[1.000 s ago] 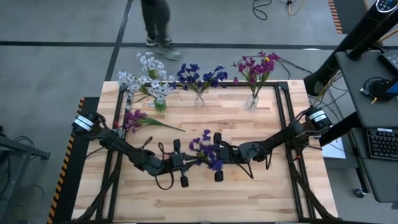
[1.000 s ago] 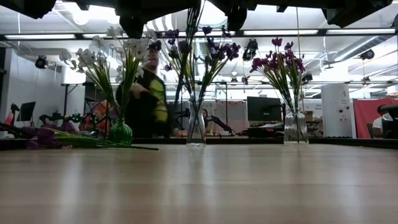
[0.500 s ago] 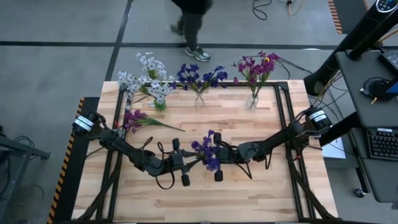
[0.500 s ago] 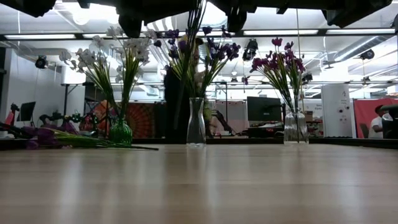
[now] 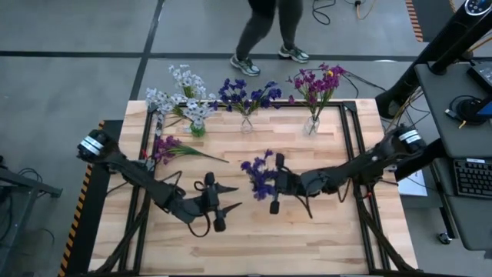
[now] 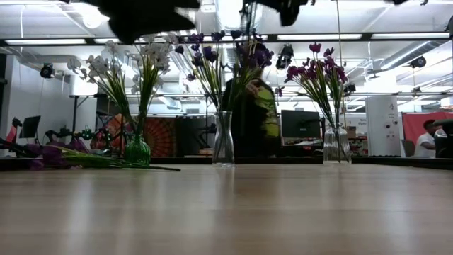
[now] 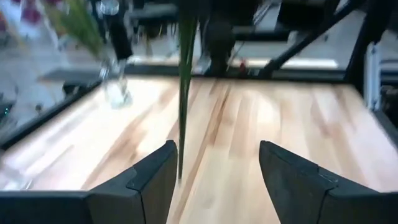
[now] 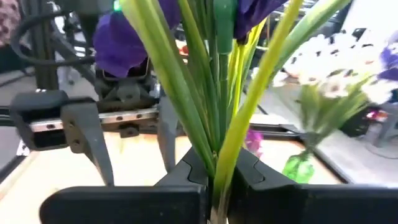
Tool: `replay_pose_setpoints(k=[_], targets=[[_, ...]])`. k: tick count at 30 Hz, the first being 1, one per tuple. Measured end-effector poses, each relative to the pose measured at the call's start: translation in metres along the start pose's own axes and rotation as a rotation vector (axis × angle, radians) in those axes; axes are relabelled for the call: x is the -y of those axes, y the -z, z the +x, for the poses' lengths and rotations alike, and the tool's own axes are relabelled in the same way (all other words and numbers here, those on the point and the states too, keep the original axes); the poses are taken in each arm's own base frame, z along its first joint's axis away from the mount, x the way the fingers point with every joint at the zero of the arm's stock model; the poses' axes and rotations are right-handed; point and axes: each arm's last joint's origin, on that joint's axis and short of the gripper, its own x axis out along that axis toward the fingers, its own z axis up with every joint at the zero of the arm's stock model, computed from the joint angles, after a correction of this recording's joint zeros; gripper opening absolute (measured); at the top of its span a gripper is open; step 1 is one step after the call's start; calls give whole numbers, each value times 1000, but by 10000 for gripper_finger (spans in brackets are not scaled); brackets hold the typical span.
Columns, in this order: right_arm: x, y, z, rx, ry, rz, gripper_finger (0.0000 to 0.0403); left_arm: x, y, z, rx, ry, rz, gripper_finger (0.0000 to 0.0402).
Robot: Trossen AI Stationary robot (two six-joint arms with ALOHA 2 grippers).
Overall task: Sort flowers into vase by color
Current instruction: Put the dark violet flowers into the left transparent vase
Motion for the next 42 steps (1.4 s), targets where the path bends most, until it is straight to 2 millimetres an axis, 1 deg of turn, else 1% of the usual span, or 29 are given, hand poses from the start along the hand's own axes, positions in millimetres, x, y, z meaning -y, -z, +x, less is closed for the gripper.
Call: replay_pose_setpoints(k=[4,8,12,18,21,26,32,36,42], targets=[[20,-21,-12,14,32,5,13,-16,-2,-15,-115,-34,-15,205],[40,-37,-21,42,73,3,13,-34,-8,-32,-184,-62,-21,200],[58,-48,-26,83,122,-17,13,-48,-21,-47,-185,-63,-22,195],[85,-54,-22,148,218,-9,13,-65,-39,-65,-140,-47,-23,191],[98,-53,-18,163,247,-16,13,-68,-40,-68,-139,-47,-24,191],[118,-54,-14,230,288,6,13,-68,-36,-67,-165,-55,-1,191],[134,-54,-12,264,290,25,13,-67,-33,-66,-184,-61,21,191],[138,-55,-10,294,309,28,13,-67,-33,-66,-185,-62,22,191],[136,-47,-2,299,312,-2,13,-67,-33,-66,-187,-62,25,191]])
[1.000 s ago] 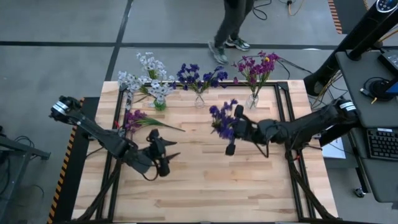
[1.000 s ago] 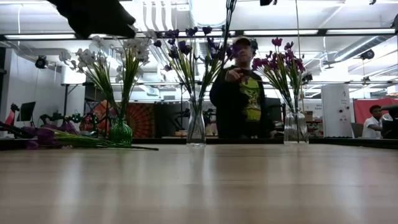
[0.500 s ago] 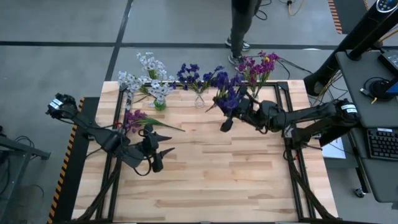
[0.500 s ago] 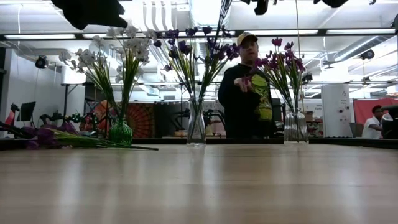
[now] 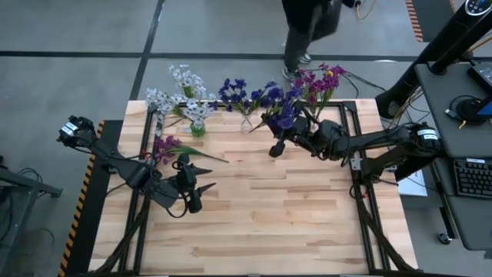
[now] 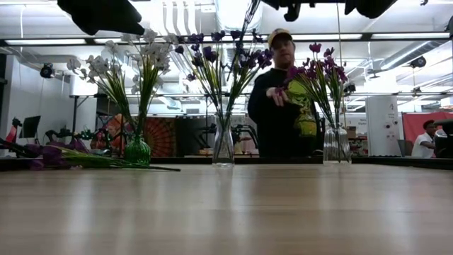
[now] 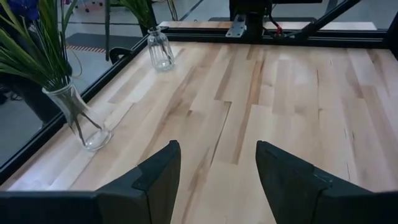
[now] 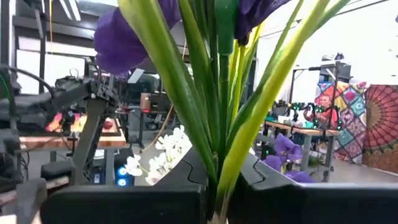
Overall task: Sort flowers into vase by color
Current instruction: Put the dark violet flowers into the left transparent vase
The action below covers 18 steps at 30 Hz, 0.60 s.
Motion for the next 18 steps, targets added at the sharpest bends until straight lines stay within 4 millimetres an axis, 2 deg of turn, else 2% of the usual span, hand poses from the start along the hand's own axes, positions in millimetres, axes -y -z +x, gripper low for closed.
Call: replay_pose_setpoints(k=[18], targets=[[-9,1,26,-27,4,-87,13,-1,2,0,-13,-6,16,191]])
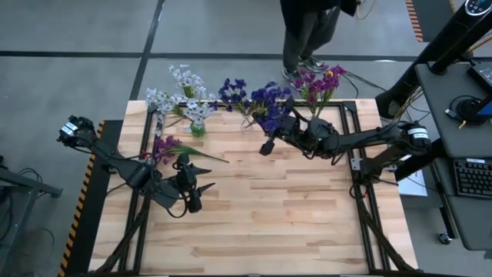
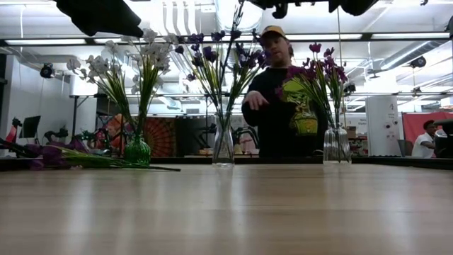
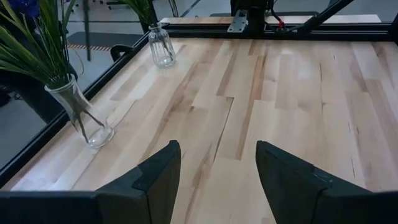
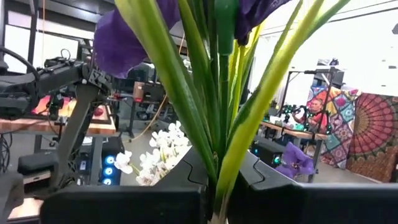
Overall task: Sort flowers into vase by color
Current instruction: Put the dark violet flowers into the left transparent vase
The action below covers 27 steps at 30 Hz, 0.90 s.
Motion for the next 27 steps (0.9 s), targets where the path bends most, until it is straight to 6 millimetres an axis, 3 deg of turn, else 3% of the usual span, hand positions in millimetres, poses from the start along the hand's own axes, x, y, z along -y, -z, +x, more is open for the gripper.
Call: replay_pose_setpoints(k=[6,27], targets=[[1,-1,4,8,7,-23,13,0,0,0,2,-5,0,191],[20,31,21,-35,86,-120,13,-2,0,0,13,-45,7,191]])
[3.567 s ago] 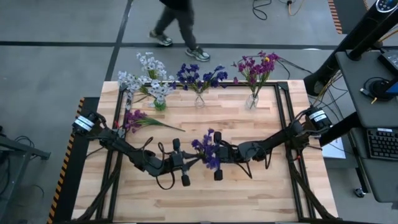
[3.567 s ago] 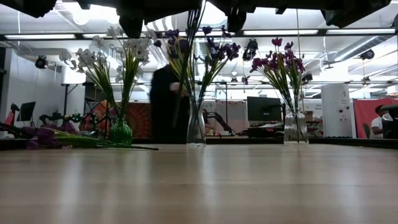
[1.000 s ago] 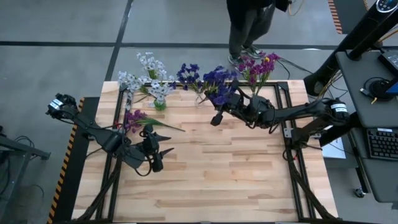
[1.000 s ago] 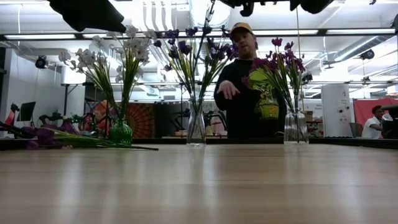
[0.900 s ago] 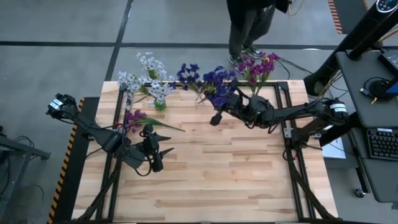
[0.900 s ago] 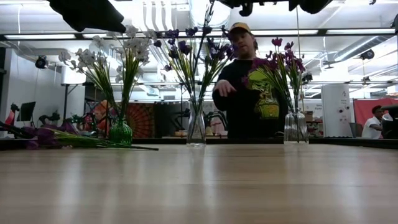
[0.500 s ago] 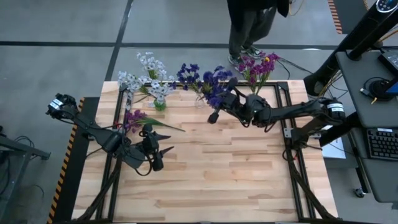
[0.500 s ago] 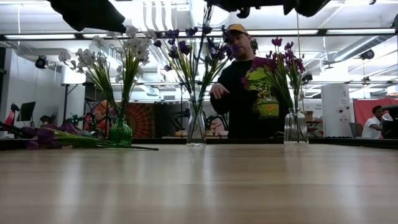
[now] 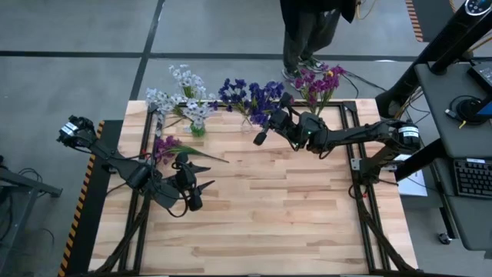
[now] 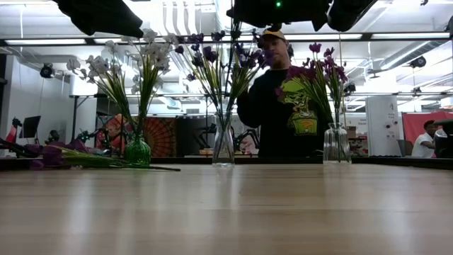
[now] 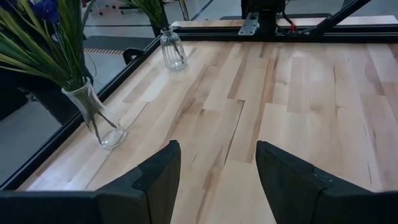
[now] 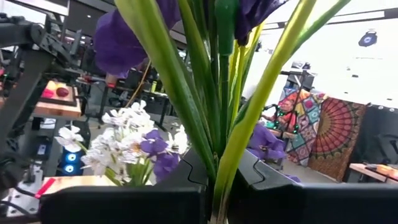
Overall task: Sort flowers into vase by color
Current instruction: Put the dark violet flowers into the left transparent vase
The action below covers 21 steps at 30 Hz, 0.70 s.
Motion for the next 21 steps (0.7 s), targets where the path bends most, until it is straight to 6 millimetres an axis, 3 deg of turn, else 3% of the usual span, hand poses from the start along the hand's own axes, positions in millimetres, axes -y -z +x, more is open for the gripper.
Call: replay_pose_setpoints(k=[7,21], targets=[[2,9,5,-4,17,-24,13,0,0,0,1,-3,1,191],[3,8,5,5,23,-36,13,0,1,0,-4,-6,7,191]])
